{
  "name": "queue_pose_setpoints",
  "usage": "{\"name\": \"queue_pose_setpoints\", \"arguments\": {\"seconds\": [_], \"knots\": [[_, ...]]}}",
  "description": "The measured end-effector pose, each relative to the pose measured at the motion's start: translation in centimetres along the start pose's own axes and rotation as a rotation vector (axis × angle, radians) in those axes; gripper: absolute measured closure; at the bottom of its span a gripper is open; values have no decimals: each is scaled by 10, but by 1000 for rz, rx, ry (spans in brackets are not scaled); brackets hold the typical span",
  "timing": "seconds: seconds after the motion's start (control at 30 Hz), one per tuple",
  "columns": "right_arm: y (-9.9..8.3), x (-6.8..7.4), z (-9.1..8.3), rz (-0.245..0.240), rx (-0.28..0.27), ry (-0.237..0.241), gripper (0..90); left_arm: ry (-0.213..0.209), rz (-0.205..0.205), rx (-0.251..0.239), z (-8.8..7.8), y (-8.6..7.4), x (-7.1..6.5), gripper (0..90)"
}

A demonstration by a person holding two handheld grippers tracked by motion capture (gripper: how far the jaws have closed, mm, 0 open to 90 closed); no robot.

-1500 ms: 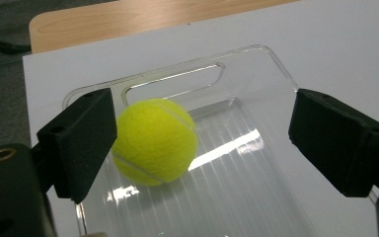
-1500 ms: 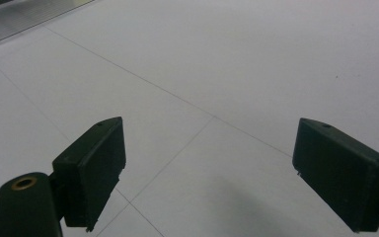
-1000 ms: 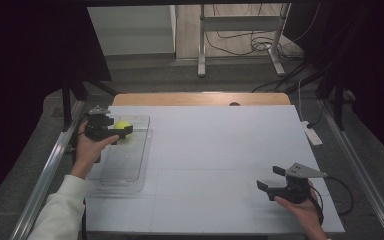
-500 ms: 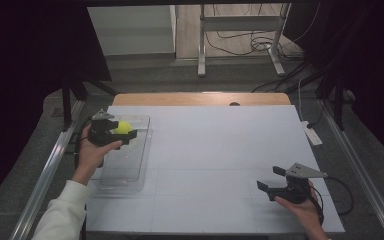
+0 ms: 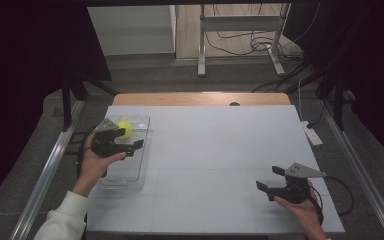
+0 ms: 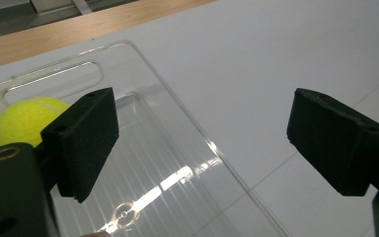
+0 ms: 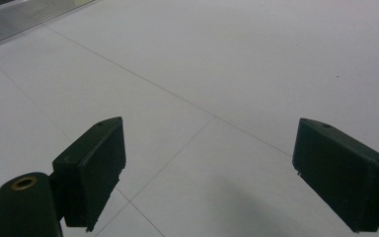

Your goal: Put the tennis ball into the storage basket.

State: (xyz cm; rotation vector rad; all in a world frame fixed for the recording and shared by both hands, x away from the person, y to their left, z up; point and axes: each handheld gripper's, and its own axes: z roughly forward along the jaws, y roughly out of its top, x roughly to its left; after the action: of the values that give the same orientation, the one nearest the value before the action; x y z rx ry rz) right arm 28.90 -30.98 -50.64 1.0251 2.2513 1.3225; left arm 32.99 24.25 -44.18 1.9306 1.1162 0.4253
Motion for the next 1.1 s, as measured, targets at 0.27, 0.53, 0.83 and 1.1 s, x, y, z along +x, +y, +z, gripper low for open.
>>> {"name": "queue_pose_setpoints", "arguments": {"seconds": [0.27, 0.53, 0.83, 1.1], "knots": [[0, 1, 0, 0, 5, -6, 127, -44, 4, -11, -1, -7, -11, 130], [0, 1, -1, -2, 4, -5, 127, -73, 5, -38, -6, -16, -23, 131], [0, 1, -1, -1, 0, -4, 128, -90, 13, -50, -13, -32, -37, 131], [0, 2, -1, -1, -1, -3, 128, -102, 16, -55, -16, -44, -44, 132]]}}
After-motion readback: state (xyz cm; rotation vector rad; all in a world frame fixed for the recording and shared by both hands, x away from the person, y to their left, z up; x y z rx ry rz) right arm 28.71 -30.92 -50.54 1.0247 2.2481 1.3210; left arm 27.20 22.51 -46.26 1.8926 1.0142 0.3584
